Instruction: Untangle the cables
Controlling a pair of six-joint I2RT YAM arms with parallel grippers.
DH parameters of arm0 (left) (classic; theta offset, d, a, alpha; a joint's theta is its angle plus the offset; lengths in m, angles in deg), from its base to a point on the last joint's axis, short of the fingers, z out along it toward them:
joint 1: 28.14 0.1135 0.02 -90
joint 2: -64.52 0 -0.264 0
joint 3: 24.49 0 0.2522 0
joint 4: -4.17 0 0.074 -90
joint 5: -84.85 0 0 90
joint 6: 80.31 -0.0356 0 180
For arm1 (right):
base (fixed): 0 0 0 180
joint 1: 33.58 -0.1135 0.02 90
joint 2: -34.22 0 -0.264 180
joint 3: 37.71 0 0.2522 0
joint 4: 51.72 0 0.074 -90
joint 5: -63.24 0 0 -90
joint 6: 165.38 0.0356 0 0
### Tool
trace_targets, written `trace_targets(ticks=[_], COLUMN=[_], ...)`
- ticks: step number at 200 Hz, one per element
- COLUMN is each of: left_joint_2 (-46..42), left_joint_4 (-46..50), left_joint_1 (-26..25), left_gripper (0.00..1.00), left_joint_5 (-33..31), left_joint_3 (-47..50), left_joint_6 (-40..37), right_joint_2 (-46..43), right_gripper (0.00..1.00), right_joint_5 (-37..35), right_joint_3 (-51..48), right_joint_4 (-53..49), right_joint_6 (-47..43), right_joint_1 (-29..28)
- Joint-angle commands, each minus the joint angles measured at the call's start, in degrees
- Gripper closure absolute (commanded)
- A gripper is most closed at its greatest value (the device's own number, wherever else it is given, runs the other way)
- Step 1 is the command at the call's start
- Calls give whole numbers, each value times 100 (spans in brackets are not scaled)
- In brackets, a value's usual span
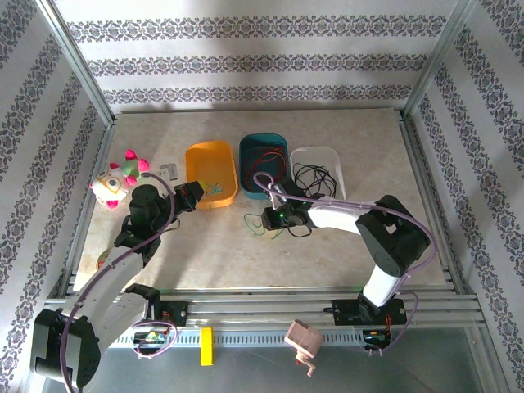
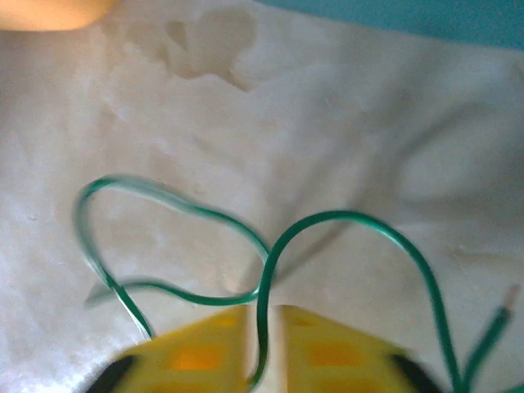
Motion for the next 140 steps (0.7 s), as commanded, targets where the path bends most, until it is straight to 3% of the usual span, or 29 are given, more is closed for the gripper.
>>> trace_targets(ticks=[1,27,76,140], left_joint_2=[17,26,405,2554], left_joint_4=[-311,-351,-552,-726], left_joint_1=[46,45,48,59], left_gripper=[100,100,100,100], left_joint_5=[204,174,-809,-2171], left_joint_3=[-176,-110,-207,-1343], left_joint_6=[8,72,23,-827], right_joint_2=[-525,-1013,-1389,-1615], right_gripper=[62,57,57,57], right_joint_5=[30,-3,-127,-328], right_joint_3=[-51,13,151,-144], right_joint_4=[97,202,256,226], right_joint_6=[-28,-63,-41,-2], right_joint_1=[16,-3,-11,-28])
